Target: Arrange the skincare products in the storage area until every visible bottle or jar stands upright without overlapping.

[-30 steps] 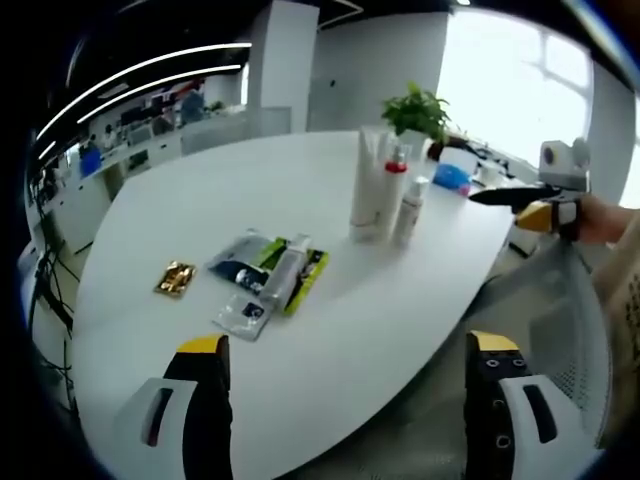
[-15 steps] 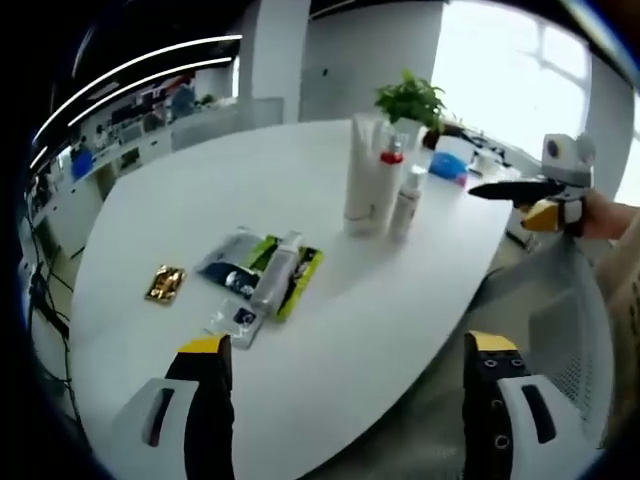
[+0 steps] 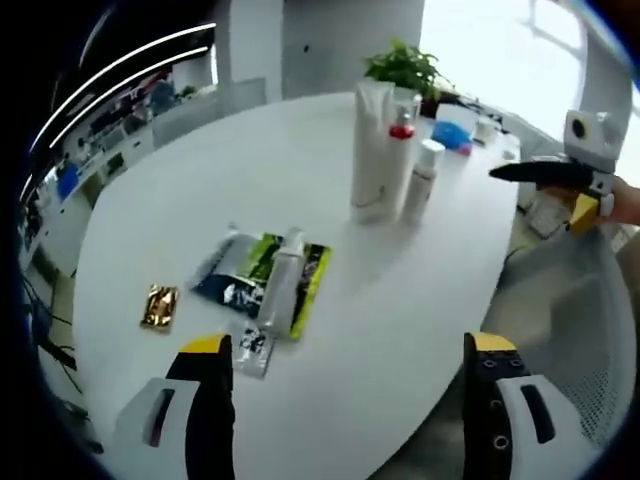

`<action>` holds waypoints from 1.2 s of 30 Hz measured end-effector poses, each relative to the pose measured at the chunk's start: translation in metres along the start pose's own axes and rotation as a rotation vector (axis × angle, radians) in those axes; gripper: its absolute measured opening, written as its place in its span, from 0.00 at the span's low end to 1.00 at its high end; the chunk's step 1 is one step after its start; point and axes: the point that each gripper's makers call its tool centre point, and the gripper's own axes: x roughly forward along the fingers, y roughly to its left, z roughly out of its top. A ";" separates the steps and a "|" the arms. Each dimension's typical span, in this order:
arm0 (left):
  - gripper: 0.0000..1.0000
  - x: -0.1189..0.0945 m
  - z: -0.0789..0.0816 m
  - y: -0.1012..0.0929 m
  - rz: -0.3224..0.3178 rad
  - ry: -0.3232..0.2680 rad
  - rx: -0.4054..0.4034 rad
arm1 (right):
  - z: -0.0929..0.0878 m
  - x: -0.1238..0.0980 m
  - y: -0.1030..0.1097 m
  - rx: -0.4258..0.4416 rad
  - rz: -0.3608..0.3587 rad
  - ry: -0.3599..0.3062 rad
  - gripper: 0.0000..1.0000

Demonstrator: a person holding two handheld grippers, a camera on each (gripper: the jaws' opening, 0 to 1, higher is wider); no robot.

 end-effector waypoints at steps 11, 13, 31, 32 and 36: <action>0.91 0.026 0.010 0.009 -0.033 0.056 0.044 | -0.004 0.000 -0.002 0.012 -0.014 0.022 0.89; 0.90 0.032 0.012 0.012 -0.036 0.065 0.049 | -0.004 0.001 -0.003 0.012 -0.015 0.027 0.90; 0.66 0.081 0.016 0.050 -0.035 0.243 0.075 | -0.010 0.003 -0.008 0.012 -0.048 0.063 0.90; 0.65 0.083 0.013 0.050 -0.038 0.258 0.082 | -0.011 0.003 -0.008 0.008 -0.050 0.067 0.89; 0.57 0.089 0.011 0.054 -0.039 0.293 0.097 | -0.011 0.003 -0.009 0.004 -0.056 0.072 0.89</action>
